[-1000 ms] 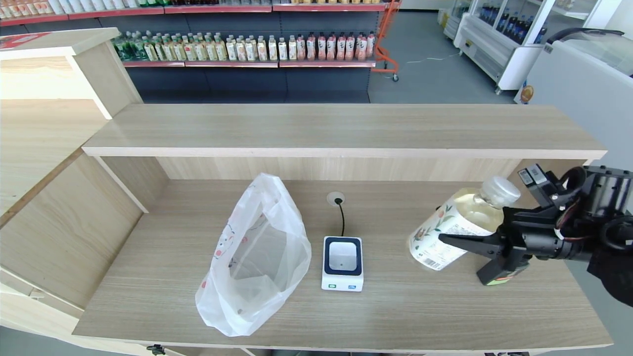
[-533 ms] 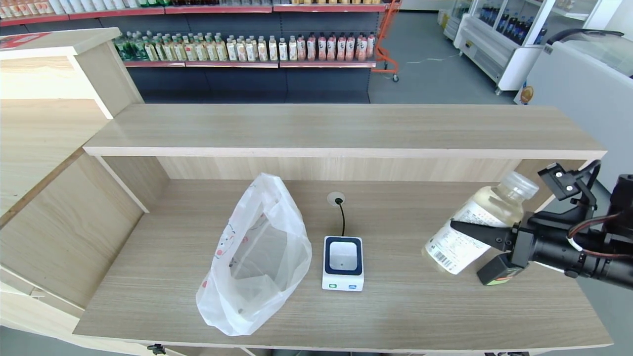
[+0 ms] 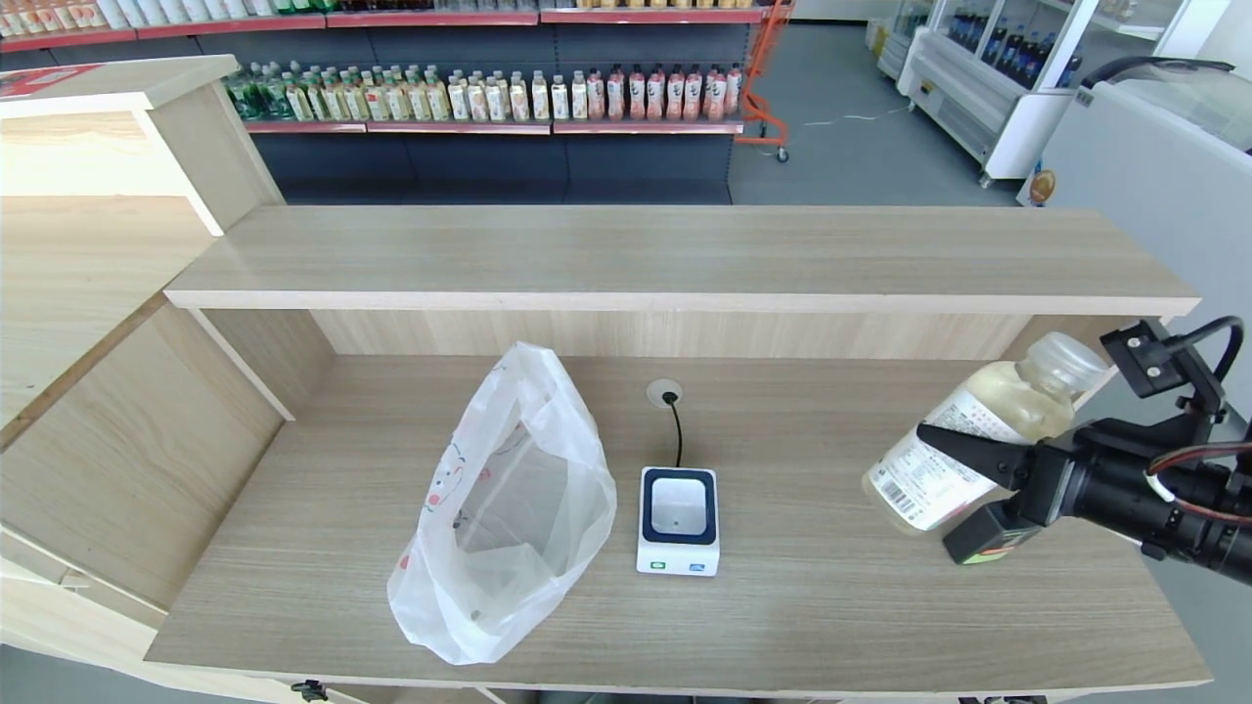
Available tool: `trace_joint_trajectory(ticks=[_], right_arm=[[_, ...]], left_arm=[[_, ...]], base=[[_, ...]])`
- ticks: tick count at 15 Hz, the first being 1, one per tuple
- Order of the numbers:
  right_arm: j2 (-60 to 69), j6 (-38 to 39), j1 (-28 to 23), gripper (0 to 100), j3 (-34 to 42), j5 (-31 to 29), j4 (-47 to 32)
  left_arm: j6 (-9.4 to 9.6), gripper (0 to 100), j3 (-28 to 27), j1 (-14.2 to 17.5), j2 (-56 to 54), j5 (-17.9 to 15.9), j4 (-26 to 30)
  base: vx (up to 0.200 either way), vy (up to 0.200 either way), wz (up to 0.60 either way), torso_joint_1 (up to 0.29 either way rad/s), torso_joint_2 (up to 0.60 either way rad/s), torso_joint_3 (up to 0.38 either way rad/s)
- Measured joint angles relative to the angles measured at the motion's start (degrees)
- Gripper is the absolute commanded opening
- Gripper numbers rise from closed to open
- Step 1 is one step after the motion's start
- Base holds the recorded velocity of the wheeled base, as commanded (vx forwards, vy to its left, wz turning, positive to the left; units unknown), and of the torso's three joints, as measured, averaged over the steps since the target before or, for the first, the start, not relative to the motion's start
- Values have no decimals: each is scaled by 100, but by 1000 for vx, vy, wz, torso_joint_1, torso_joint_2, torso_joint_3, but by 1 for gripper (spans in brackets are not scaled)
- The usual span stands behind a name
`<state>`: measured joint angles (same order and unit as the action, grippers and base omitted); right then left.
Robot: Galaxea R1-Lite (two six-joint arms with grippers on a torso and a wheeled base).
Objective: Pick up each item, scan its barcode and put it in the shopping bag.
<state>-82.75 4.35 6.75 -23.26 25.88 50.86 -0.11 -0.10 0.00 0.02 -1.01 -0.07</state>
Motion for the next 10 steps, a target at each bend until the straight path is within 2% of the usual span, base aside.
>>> trace_joint_trajectory(ticks=[4, 8, 10], right_arm=[[-123, 87, 189, 0, -96, 9, 40], [-630, 265, 521, 0, -618, 4, 65], [-925, 308, 678, 0, -785, -115, 51]], left_arm=[[6, 100, 0, 0, 0, 4, 7], [11, 100, 0, -7, 0, 6, 7], [0, 100, 0, 0, 0, 4, 7]], base=[[0, 200, 0, -3, -4, 2], [0, 200, 0, 11, 6, -4], [0, 0, 0, 0, 0, 0]])
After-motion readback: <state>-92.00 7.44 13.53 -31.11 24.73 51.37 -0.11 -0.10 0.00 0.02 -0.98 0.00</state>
